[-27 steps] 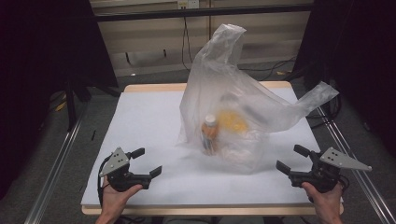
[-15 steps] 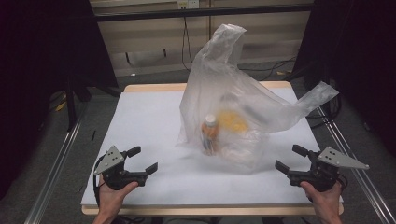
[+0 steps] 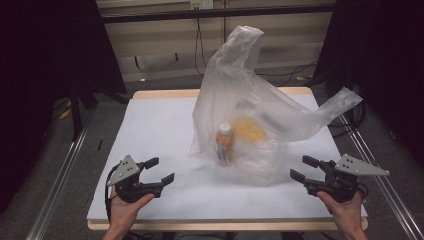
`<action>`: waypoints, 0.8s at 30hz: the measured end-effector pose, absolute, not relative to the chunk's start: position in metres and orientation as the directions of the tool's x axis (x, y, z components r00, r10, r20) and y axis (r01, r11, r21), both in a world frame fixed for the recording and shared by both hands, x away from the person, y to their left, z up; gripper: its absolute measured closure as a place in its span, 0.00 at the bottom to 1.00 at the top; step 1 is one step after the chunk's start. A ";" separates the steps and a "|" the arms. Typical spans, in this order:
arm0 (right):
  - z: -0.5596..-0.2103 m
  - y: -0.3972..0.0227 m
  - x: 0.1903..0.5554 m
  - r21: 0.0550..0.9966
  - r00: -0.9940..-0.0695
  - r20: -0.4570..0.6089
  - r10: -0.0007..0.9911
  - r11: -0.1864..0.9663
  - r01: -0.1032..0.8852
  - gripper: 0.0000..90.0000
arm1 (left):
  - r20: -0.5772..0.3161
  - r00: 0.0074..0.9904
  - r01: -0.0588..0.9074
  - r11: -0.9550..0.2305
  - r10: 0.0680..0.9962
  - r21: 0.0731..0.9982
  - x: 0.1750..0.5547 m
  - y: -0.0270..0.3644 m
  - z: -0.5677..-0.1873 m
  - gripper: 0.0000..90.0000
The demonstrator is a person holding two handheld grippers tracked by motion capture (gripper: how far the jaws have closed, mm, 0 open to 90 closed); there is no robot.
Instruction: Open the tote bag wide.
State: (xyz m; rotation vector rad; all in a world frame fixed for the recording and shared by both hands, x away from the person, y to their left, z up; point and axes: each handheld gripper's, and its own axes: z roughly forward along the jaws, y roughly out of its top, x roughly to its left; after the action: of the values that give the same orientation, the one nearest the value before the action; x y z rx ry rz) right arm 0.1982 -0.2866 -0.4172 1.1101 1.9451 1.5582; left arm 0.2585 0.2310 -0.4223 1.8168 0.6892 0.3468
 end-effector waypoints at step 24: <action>-0.352 -0.251 0.241 0.947 -0.712 0.134 0.689 0.124 0.298 1.00 | -0.046 0.910 0.164 -0.258 0.412 0.952 0.287 0.157 -0.366 1.00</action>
State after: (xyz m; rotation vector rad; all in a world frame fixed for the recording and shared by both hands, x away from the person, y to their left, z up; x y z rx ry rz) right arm 0.2406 -0.2513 -0.3519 0.9593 2.0714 1.6146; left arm 0.2874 0.1574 -0.3664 1.8360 0.4287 0.2492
